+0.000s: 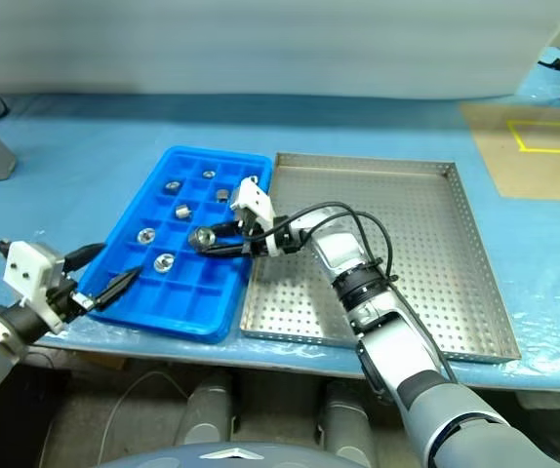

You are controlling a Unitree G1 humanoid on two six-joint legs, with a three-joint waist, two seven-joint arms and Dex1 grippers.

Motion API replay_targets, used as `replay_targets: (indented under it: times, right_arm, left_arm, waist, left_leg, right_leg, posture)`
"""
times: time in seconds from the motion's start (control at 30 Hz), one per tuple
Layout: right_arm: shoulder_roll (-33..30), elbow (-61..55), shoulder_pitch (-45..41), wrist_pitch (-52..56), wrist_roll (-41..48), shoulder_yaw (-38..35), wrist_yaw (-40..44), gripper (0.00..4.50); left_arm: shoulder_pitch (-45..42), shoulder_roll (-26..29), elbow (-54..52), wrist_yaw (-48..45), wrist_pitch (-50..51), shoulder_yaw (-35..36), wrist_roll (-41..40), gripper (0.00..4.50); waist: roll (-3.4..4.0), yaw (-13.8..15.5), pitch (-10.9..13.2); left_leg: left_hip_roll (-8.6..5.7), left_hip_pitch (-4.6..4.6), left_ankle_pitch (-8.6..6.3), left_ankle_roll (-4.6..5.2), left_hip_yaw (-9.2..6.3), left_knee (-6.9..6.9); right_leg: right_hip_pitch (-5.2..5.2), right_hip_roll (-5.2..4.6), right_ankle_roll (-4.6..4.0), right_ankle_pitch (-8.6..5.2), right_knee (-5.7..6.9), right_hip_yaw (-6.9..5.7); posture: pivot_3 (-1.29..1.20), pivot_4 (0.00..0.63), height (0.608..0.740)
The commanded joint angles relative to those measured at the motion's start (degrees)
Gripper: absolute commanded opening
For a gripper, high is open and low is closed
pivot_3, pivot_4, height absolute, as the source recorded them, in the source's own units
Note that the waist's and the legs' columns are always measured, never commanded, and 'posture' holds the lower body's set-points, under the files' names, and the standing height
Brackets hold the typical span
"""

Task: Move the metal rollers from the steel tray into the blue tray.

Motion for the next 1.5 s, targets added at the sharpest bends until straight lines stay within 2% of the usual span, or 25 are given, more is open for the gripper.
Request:
replay_targets:
  times: [0.03, 0.37, 0.9, 1.1, 1.27, 1.5]
  right_arm:
    - [0.9, -0.9, -1.0, -1.8, 0.0, 1.0, 3.5, 1.62]
    - [2.0, -1.3, -0.1, -0.9, -0.2, 1.9, 7.3, 1.62]
    - [5.0, 0.1, -0.8, 1.4, 0.2, 1.6, 8.7, 1.62]
    - [5.6, 1.5, -1.9, 1.7, -0.1, 0.8, 8.1, 3.67]
    - [5.5, 1.8, -2.3, 1.5, 0.0, -0.4, 6.9, 3.67]
    - [2.5, -2.7, -0.2, 3.5, -0.1, -2.3, 3.8, 3.67]
  left_arm:
    - [3.2, -1.3, -4.2, 1.4, -2.5, 3.3, -1.0, 4.24]
    - [8.9, -3.3, -7.8, 3.6, -4.2, 4.9, -1.7, 4.24]
    - [12.3, -2.8, -15.8, 9.1, 0.7, 8.0, -4.9, 4.24]
    - [12.8, -2.8, -17.1, 10.5, 1.4, 7.9, -5.6, 4.24]
    - [10.6, -2.0, -15.6, 10.1, 1.1, 5.8, -5.9, 4.24]
    - [0.7, 0.9, -8.5, 7.9, 1.0, -2.5, -4.4, 4.24]
  waist:
    - [-0.01, 0.7, 0.0]
    - [-0.02, 3.5, 0.0]
    - [-0.02, 4.6, 0.0]
    - [-0.01, 6.1, 0.0]
    - [0.01, 7.1, 0.0]
    - [0.02, 7.2, 0.0]
  left_leg:
    - [0.0, 0.02, 0.0, 0.0, -0.01, -0.07]
    - [0.01, 0.06, 0.03, -0.06, -0.05, -0.49]
    - [0.0, 0.08, 0.03, -0.06, -0.25, -0.55]
    - [0.0, 0.09, 0.03, -0.06, -0.29, -0.59]
    - [0.0, 0.16, 0.03, -0.07, -0.43, -0.59]
    - [-0.03, 0.25, 0.06, -0.11, -0.46, -0.58]
  right_leg:
    - [0.0, 0.0, 0.01, -0.01, -0.03, 0.0]
    - [0.0, 0.0, 0.04, -0.02, -0.35, 0.0]
    - [-0.01, 0.01, 0.06, -0.04, -0.35, 0.02]
    - [-0.04, 0.01, 0.07, -0.04, -0.35, 0.03]
    - [0.0, 0.01, 0.08, -0.04, -0.34, 0.05]
    - [0.07, 0.01, 0.09, -0.03, -0.27, 0.09]
  posture:
    - [0.43, 0.15, 0.74]
    - [0.49, 0.15, 0.74]
    - [0.57, 0.15, 0.74]
    - [0.56, 0.15, 0.74]
    - [0.52, 0.15, 0.74]
    - [0.36, 0.15, 0.74]
